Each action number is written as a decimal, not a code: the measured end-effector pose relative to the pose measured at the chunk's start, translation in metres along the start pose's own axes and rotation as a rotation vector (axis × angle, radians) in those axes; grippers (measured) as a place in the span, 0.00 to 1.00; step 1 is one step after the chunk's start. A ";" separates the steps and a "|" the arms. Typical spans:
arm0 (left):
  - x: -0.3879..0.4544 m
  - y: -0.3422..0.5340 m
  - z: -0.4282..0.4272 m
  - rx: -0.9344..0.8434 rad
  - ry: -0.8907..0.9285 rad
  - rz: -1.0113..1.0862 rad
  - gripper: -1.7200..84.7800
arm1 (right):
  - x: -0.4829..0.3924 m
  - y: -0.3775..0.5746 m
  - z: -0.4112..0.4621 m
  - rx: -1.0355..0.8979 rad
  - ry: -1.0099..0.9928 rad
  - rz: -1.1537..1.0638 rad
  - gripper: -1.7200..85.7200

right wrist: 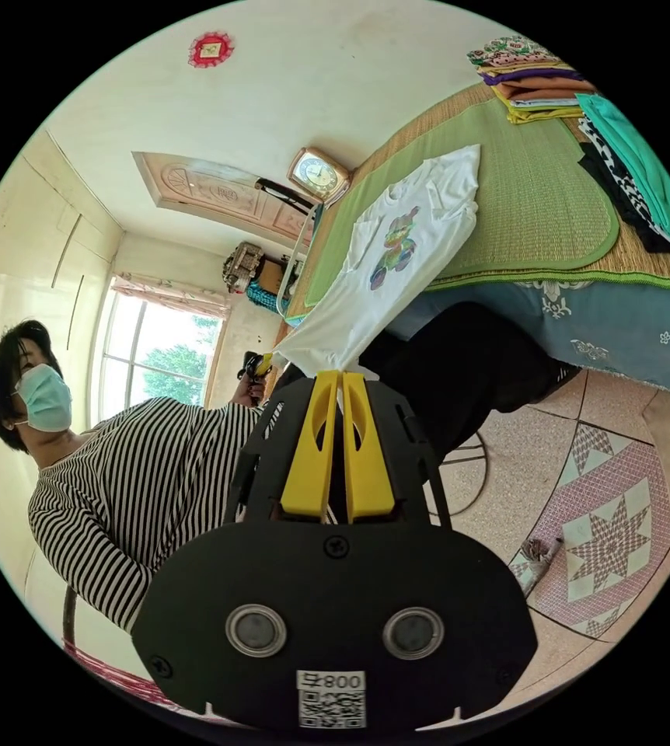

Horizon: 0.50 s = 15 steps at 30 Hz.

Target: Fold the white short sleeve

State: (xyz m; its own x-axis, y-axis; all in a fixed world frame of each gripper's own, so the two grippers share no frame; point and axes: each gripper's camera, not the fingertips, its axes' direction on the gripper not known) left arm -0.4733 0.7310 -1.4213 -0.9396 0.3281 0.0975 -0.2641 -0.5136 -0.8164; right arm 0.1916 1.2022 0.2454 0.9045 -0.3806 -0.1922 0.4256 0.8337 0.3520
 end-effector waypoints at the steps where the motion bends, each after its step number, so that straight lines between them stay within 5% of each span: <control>1: 0.007 0.002 -0.006 0.007 0.007 0.025 0.03 | -0.001 0.003 -0.003 0.010 -0.006 -0.006 0.03; 15: 0.032 0.007 -0.049 0.095 0.157 0.144 0.03 | 0.006 0.064 -0.060 0.226 -0.126 -0.048 0.02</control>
State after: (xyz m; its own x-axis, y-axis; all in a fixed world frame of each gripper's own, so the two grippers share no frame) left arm -0.4949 0.7762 -1.4519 -0.9255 0.3620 -0.1118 -0.1564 -0.6339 -0.7575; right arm 0.2231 1.2773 0.2118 0.8735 -0.4759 -0.1028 0.4500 0.7084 0.5438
